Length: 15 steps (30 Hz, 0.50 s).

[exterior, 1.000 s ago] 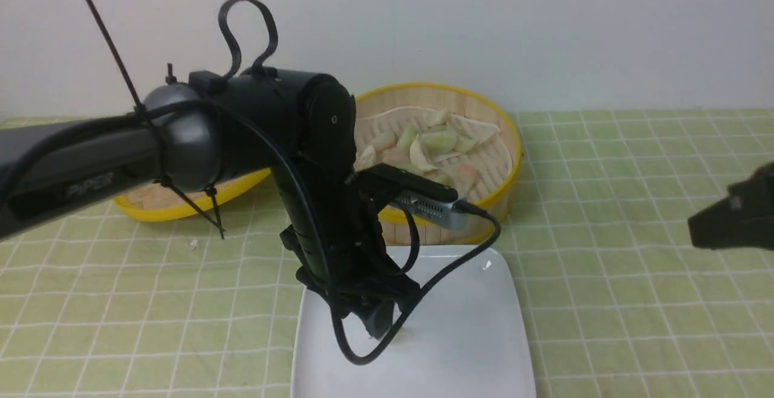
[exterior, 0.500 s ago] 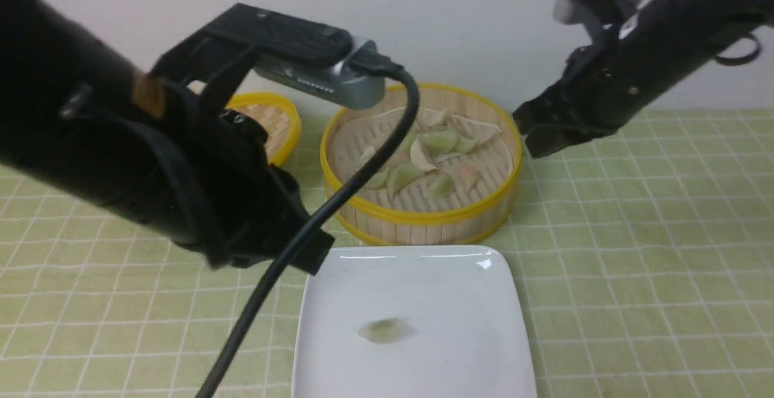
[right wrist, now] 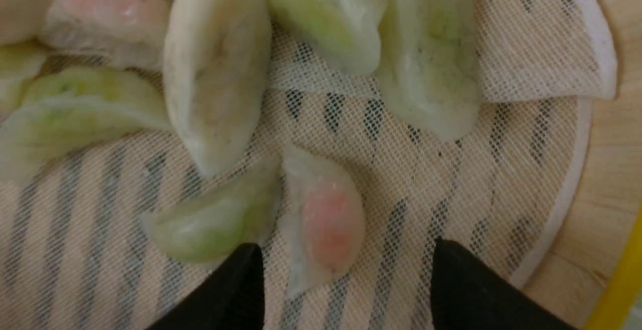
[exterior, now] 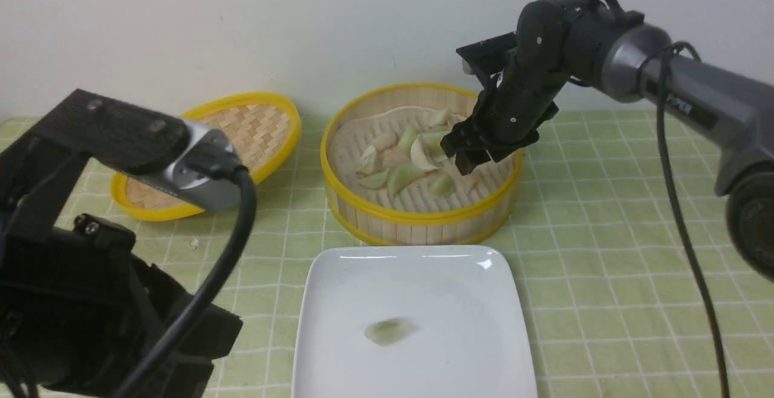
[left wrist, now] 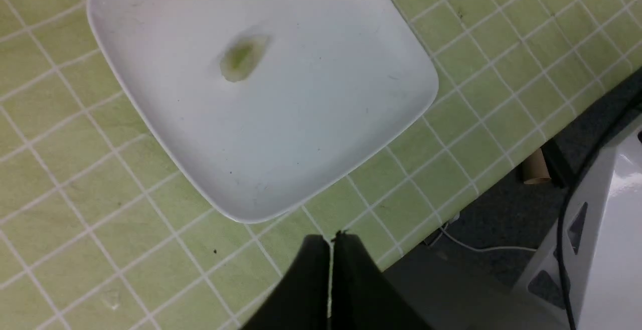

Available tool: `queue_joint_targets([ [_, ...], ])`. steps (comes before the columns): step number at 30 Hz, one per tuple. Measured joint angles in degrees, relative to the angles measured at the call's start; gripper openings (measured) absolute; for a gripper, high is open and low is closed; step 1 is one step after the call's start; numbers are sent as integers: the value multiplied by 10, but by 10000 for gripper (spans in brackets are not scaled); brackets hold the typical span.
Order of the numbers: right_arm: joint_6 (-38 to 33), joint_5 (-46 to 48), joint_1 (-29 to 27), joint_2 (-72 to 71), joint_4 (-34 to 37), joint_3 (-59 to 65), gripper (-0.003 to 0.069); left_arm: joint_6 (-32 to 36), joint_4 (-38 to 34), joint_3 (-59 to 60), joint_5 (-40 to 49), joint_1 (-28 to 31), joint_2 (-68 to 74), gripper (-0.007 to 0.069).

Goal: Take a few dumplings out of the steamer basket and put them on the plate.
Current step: Use the right arm to grab a dumpling from inside the steamer

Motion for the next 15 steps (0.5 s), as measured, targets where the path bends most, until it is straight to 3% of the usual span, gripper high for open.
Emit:
queue_joint_targets([
  [4, 3, -2, 0, 44, -1, -35, 415, -9, 11, 0, 1, 0, -22, -6],
  [7, 3, -3, 2, 54, -6, -48, 363, -19, 30, 0, 1, 0, -30, -6],
  [8, 3, -3, 2, 55, -12, -49, 330, -22, 39, 0, 1, 0, -32, -6],
  [10, 3, 3, 3, 54, -18, -49, 185, -27, 53, 0, 1, 0, -33, -6],
  [15, 14, 49, 4, 34, -28, -49, 187, -30, 67, 0, 1, 0, -33, -6],
])
